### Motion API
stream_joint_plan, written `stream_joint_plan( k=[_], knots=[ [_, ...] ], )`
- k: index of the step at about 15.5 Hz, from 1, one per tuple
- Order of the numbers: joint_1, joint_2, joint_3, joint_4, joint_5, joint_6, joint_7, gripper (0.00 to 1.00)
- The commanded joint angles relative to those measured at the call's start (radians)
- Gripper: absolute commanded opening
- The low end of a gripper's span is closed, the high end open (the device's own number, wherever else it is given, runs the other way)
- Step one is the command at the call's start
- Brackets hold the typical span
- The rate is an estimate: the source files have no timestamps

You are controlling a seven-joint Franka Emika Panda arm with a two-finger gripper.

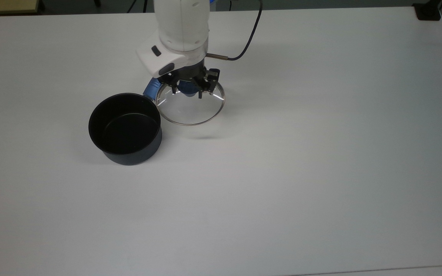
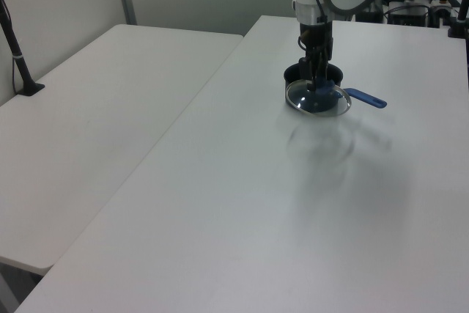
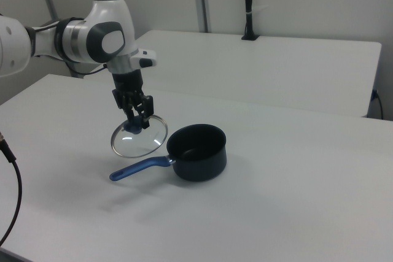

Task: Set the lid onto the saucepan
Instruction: 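Carry the lid over the navy saucepan's opening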

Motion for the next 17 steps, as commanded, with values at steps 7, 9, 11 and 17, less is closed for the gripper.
stream_joint_plan(
  k=[7,9,11,17],
  knots=[
    [-0.023,0.023,-0.038,0.083,0.04,-0.035,-0.037,0.52],
    [-0.034,0.028,-0.042,0.085,0.044,-0.035,-0.039,0.51],
    [-0.038,0.028,-0.054,0.086,0.044,-0.033,-0.045,0.51],
    [-0.081,0.086,-0.063,0.171,0.057,-0.038,-0.056,0.51]
  ],
)
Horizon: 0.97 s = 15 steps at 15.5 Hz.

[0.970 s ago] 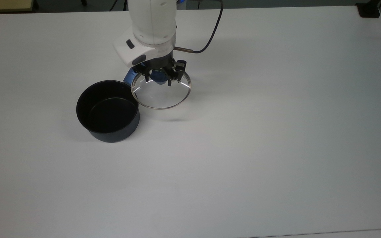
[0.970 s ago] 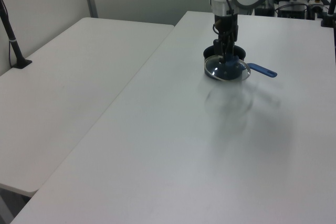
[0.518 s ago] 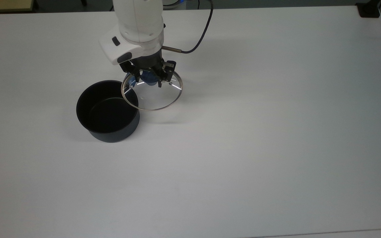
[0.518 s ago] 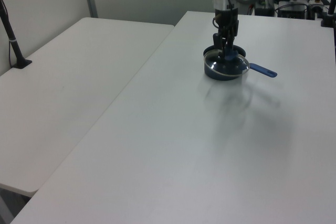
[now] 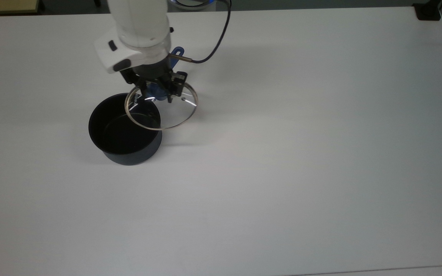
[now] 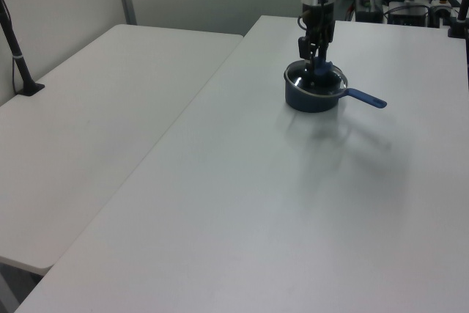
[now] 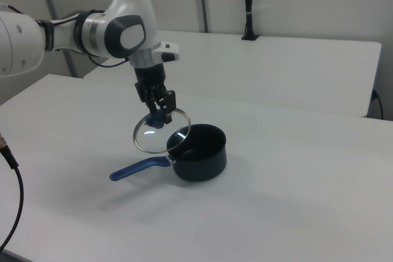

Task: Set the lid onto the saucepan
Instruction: 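Carry the lid over the navy saucepan's opening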

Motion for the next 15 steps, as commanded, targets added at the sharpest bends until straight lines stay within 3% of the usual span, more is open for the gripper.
stream_joint_plan(
  k=[1,8,15],
  knots=[
    [-0.027,0.069,-0.009,0.106,0.044,-0.038,-0.028,0.51],
    [-0.07,0.089,-0.013,0.13,0.044,-0.03,-0.031,0.51],
    [-0.079,0.102,-0.048,0.144,0.045,-0.026,-0.042,0.51]
  ],
)
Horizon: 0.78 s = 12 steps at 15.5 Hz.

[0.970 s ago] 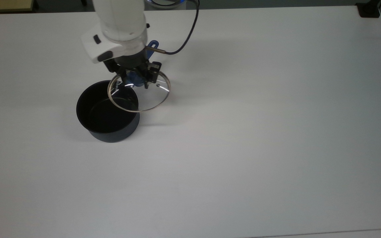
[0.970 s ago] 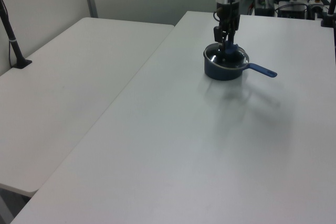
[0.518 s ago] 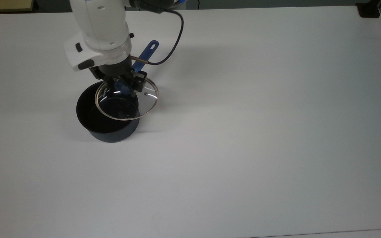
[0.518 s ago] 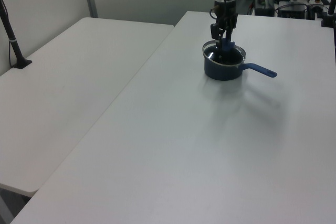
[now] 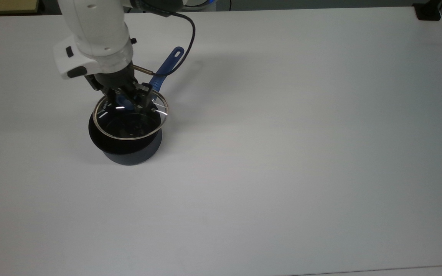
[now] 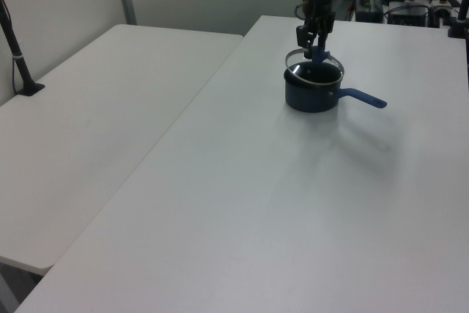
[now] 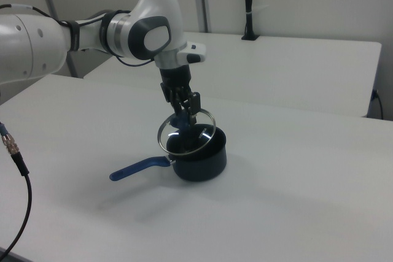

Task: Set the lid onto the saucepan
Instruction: 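Carry the lid over the navy saucepan's opening, then lower the lid onto the saucepan rim and settle it flat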

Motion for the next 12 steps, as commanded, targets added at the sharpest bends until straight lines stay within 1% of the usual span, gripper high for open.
stream_joint_plan(
  k=[1,7,12],
  knots=[
    [0.001,0.031,-0.024,0.053,0.027,-0.024,-0.036,0.51],
    [0.001,0.066,-0.029,0.073,0.029,-0.023,-0.033,0.51],
    [0.001,0.069,-0.03,0.073,0.029,-0.021,-0.034,0.51]
  ],
)
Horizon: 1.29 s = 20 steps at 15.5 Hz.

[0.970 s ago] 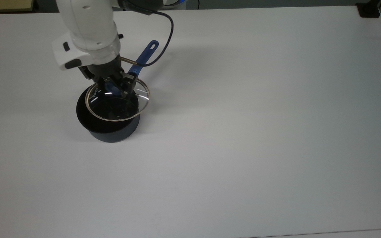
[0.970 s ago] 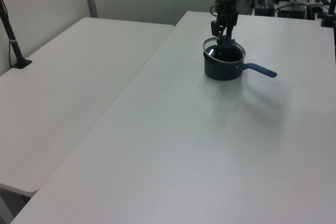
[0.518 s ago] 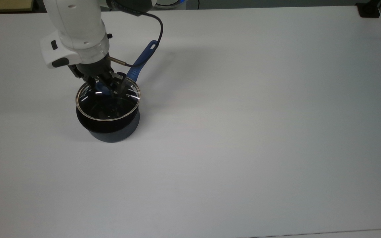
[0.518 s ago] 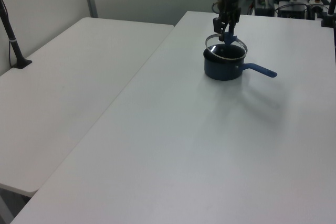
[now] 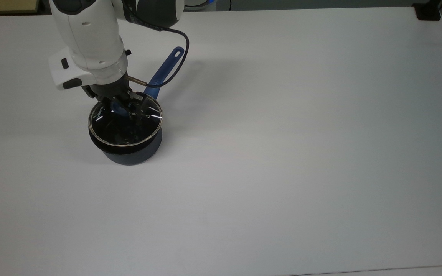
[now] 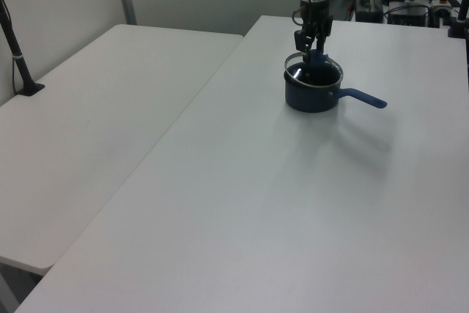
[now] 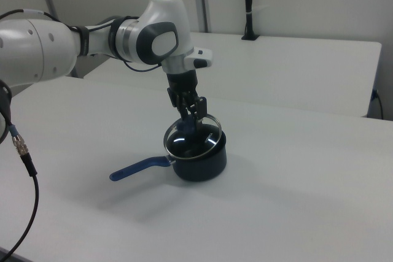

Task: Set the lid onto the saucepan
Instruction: 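Lower the lid onto the saucepan rim and settle it flat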

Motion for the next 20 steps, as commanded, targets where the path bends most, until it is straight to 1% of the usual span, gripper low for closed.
stream_joint_plan(
  k=[1,4,6,8,11,14,15,17,20],
  knots=[
    [0.006,0.011,-0.017,0.03,0.028,-0.021,-0.027,0.51],
    [0.006,0.012,-0.017,0.026,0.027,-0.012,-0.028,0.51],
    [0.008,0.015,-0.017,0.019,0.027,0.028,-0.028,0.51],
    [0.009,0.034,-0.017,0.018,0.024,0.036,-0.028,0.52],
    [0.016,0.051,-0.017,0.007,0.022,0.058,-0.028,0.57],
    [0.019,0.063,-0.017,0.006,0.015,0.079,-0.031,0.59],
    [0.019,0.063,-0.017,0.006,0.013,0.079,-0.033,0.63],
    [0.019,0.063,-0.017,0.006,0.011,0.079,-0.049,0.77],
    [0.019,0.061,-0.017,0.006,0.015,0.079,-0.057,0.77]
  ],
)
